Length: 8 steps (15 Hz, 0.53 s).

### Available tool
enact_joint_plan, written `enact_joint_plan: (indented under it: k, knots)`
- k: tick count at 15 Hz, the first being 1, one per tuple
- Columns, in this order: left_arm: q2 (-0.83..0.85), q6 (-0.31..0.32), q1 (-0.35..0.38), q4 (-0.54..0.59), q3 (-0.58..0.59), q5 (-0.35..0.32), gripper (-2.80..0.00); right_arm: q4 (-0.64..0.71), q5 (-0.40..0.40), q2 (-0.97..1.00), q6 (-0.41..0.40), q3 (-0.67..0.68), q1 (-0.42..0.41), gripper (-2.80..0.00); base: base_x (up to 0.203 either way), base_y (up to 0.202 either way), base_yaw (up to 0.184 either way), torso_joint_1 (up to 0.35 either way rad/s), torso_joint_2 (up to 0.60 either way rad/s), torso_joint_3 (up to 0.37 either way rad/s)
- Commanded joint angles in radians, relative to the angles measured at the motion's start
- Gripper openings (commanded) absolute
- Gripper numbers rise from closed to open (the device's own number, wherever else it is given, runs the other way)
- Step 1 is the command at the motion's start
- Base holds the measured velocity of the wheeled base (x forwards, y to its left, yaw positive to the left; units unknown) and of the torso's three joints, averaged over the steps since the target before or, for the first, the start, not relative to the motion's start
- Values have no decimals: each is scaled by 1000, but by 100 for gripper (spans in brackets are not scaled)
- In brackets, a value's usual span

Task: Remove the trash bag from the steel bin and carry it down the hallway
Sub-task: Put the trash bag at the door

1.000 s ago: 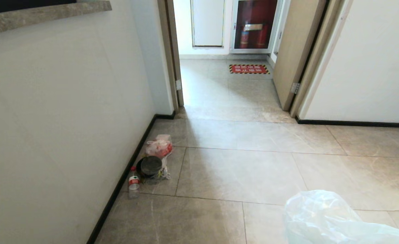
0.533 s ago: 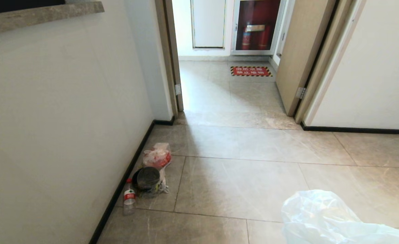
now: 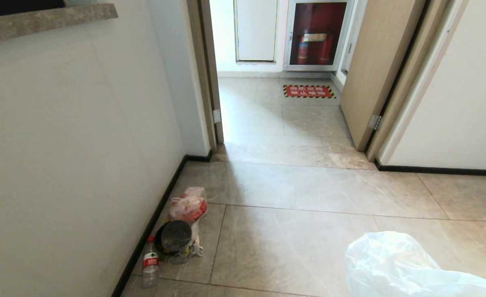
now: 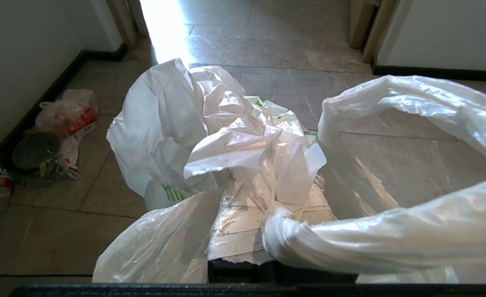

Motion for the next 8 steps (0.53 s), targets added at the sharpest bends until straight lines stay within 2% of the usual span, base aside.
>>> enact_joint_plan:
  k: [1, 7, 8]
  knots:
    - [-2, -1, 0, 0, 2, 1, -280, 0, 0, 0, -2, 2, 0, -280, 127, 0, -4, -1, 6, 1]
    - [-2, -2, 0, 0, 2, 0, -280, 1, 0, 0, -3, 2, 0, -280, 0, 0, 0, 0, 0, 0]
    - [-2, -2, 0, 0, 2, 1, -280, 0, 0, 0, -3, 2, 0, -280, 7, -10, 97, 2, -4, 4]
